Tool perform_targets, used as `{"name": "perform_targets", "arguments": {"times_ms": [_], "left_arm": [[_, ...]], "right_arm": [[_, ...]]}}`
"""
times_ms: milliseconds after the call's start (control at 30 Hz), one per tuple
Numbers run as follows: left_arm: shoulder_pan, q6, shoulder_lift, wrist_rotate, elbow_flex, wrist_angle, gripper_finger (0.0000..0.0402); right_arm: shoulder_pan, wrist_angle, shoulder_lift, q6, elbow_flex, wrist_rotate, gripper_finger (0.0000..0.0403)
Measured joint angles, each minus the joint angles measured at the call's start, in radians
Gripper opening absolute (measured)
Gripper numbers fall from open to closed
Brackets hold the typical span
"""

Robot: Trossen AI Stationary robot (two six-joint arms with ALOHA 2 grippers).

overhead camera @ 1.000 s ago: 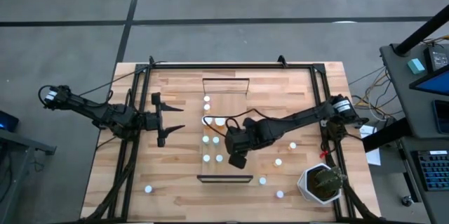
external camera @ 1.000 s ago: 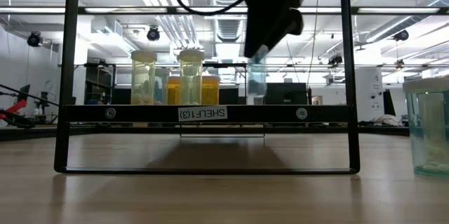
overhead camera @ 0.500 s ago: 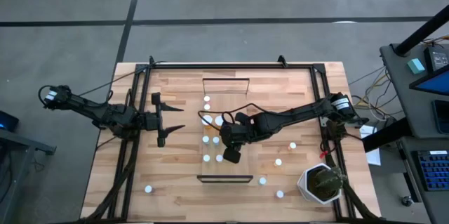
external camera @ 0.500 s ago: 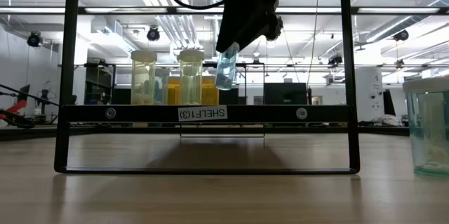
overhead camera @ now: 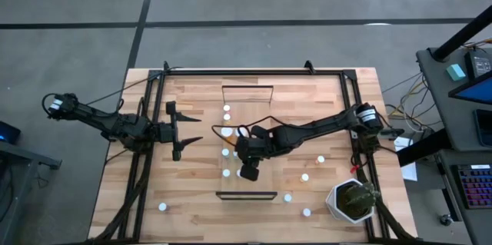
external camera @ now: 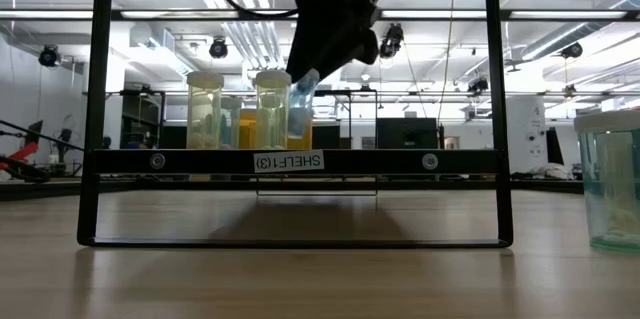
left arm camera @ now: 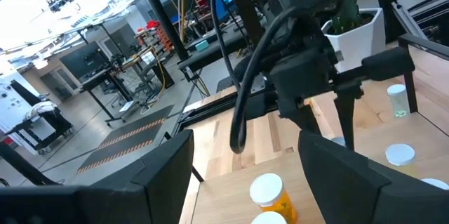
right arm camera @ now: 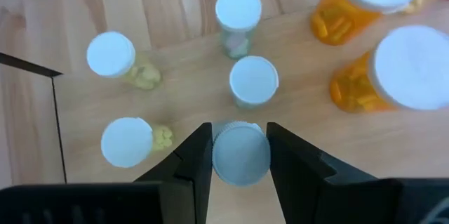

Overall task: Pick and place medicine bottles onto shelf by color
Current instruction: Put the blue pill bottle on the shelf

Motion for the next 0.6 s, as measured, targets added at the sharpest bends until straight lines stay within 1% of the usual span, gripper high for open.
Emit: {"name": "perform_targets", "arguments": {"times_ms": [133, 300, 600], "left_arm": [[0.000, 0.000, 0.000, 0.000, 0.000, 0.000, 0.0240], [0.000, 0.000, 0.000, 0.000, 0.000, 0.000, 0.0240], [0.000, 0.000, 0.000, 0.000, 0.000, 0.000, 0.0240]], "right_arm": [[0.000, -0.005, 0.011, -0.010, 0.020, 0.000, 0.0112], [0.002, -0.040, 0.015, -0.009, 0.019, -0.013, 0.0112], [0.014, -0.045, 0.015, -0.004, 0.011, -0.015, 0.0115]]}}
